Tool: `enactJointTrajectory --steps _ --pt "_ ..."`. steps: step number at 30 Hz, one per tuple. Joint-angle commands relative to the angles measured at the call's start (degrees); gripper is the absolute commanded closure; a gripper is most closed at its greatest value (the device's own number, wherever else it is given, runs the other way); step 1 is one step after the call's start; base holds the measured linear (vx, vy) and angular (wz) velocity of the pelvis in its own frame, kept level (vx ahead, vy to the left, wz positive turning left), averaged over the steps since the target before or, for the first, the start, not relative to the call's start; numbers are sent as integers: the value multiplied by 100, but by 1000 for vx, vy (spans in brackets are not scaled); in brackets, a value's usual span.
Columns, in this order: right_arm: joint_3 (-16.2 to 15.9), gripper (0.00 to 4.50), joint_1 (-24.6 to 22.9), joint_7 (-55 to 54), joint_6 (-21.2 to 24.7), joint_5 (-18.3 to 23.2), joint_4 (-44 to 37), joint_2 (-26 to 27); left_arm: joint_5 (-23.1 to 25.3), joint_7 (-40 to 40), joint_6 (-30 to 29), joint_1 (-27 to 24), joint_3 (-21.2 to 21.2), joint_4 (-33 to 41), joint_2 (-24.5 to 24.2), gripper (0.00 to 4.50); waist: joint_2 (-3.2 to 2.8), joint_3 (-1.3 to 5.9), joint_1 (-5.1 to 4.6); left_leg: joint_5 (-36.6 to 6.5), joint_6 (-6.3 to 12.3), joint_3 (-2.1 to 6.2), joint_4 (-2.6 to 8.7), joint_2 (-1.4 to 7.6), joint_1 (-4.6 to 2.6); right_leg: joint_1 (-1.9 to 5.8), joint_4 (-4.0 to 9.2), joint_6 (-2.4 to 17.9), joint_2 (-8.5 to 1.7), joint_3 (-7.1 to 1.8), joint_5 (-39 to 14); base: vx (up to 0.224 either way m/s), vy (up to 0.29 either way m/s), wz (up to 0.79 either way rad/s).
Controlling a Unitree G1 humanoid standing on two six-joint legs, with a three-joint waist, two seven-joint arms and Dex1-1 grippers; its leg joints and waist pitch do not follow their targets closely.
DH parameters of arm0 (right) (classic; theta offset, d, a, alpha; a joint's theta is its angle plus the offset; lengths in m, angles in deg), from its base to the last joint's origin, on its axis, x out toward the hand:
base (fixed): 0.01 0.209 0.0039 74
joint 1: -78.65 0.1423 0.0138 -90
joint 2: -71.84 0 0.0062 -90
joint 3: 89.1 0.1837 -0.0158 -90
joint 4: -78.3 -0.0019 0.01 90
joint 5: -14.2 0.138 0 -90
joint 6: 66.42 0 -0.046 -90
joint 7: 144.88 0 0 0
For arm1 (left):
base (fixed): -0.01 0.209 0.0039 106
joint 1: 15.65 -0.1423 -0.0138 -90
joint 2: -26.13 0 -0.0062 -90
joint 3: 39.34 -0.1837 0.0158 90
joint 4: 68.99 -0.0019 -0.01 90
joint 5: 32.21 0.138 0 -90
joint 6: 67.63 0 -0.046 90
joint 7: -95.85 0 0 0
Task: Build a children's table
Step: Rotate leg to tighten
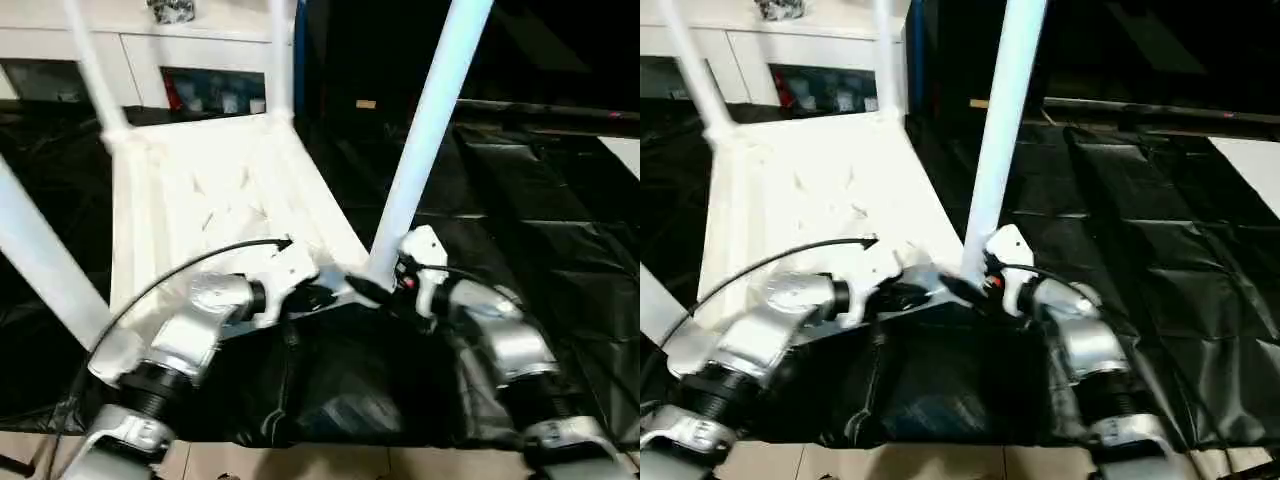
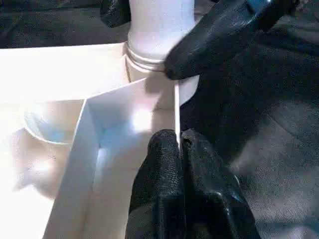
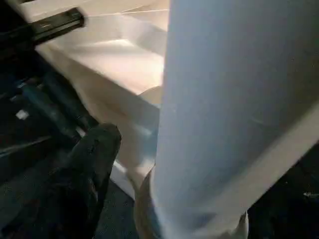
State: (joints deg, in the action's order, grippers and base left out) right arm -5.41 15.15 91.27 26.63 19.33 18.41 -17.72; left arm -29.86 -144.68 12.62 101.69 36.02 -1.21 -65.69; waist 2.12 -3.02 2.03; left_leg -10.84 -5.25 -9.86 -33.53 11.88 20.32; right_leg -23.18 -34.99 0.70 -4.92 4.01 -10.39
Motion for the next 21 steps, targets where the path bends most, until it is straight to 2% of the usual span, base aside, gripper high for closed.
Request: enactJointTrajectory --steps 1,5,11,17,21 --pt "-210 102 -68 463 24 109 -109 -70 -252 -255 233 55 -43 180 1 450 -25 373 15 -1070 421 -5 379 128 10 305 386 1345 -270 -254 -879 0 0 0" --pt "-284 123 -10 801 2 128 -99 -228 -289 -508 392 141 -39 19 -194 450 -27 371 32 -972 471 -14 371 133 -1 301 369 1463 -276 -256 -699 0 0 0" --pt "-345 185 4 1010 35 181 -98 -257 -334 -591 466 221 24 -125 -274 450 0 356 70 -1127 349 -17 384 134 -6 300 399 1331 -287 -263 -1128 0 0 0" --pt "-398 234 -23 1088 18 178 -110 -267 -365 -649 487 196 33 -125 -332 450 7 365 101 -967 359 -18 378 136 -2 306 368 1344 -284 -262 -936 0 0 0" --pt "-420 247 -24 1138 29 196 -100 -266 -392 -736 482 175 35 -146 -387 450 11 369 104 -921 374 -20 373 134 -2 308 359 1365 -281 -260 -866 0 0 0"
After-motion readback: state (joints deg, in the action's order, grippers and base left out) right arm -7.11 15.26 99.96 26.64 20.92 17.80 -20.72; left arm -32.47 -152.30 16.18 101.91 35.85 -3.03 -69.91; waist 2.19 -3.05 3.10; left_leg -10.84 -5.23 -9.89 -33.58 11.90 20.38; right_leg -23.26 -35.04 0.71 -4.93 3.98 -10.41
